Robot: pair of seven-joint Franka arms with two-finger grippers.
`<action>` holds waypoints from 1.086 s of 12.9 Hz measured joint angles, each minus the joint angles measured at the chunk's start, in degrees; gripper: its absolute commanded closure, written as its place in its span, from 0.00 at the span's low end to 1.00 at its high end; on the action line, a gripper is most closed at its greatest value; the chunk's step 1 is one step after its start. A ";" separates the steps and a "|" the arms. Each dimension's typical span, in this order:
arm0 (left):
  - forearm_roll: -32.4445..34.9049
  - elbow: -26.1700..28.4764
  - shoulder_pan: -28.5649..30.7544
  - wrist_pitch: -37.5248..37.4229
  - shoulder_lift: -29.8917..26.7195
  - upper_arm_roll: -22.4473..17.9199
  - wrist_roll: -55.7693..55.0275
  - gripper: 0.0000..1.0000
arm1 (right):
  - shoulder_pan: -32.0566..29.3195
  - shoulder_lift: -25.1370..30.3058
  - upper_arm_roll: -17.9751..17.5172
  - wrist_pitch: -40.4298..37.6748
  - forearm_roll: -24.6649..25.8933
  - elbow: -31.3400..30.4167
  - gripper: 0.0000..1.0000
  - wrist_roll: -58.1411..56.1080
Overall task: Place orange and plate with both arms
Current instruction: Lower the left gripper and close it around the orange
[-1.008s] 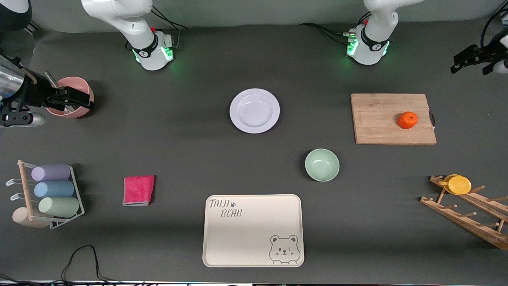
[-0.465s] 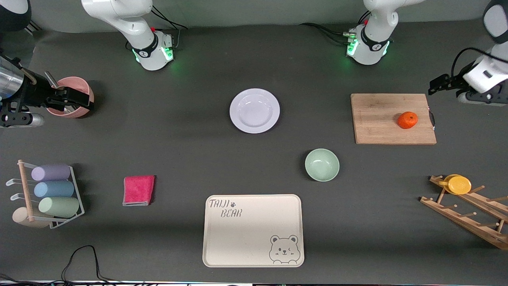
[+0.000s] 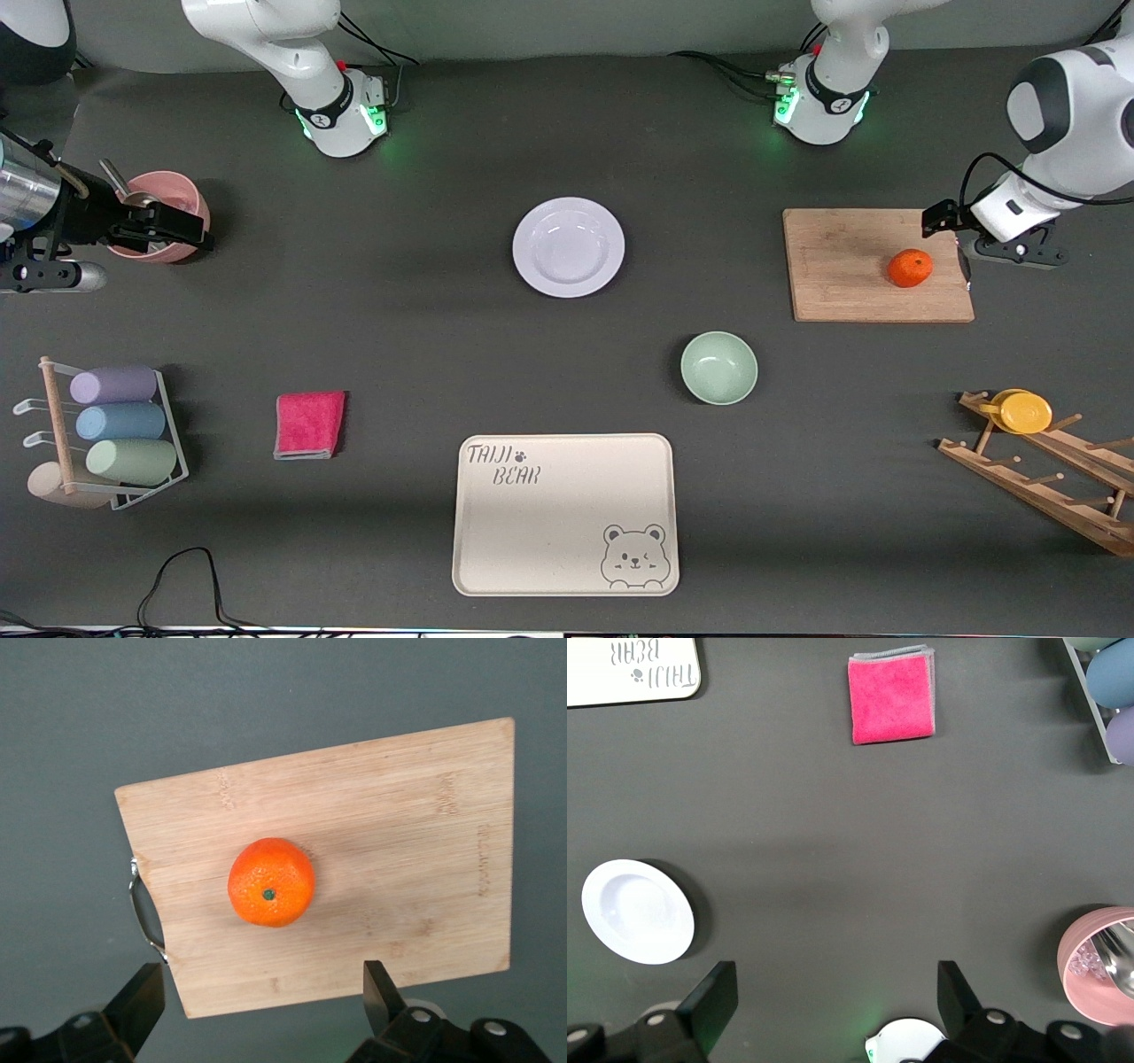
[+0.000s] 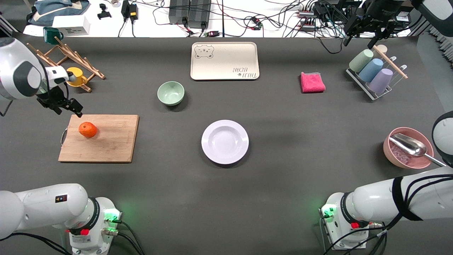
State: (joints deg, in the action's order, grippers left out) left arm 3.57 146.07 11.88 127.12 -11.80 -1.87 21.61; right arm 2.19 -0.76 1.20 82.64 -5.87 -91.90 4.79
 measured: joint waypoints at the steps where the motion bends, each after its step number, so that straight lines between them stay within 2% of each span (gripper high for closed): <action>1: 0.15 1.22 0.00 2.42 0.76 -0.01 0.00 0.00 | 0.00 -0.13 0.00 0.00 0.00 0.00 0.00 0.00; 7: 0.24 5.12 0.24 12.84 7.43 -0.15 0.12 0.00 | -0.03 -0.22 0.04 0.02 0.00 0.07 0.00 0.00; 14: 0.25 5.27 1.15 17.72 12.48 -0.37 0.32 0.00 | -0.17 -0.30 1.80 0.02 0.00 0.14 0.00 0.05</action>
State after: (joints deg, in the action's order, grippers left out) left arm 3.82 151.34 13.04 144.84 0.68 -2.25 21.92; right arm 2.01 -1.06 3.00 82.66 -5.86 -91.76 4.84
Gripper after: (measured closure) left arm 0.000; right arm 0.000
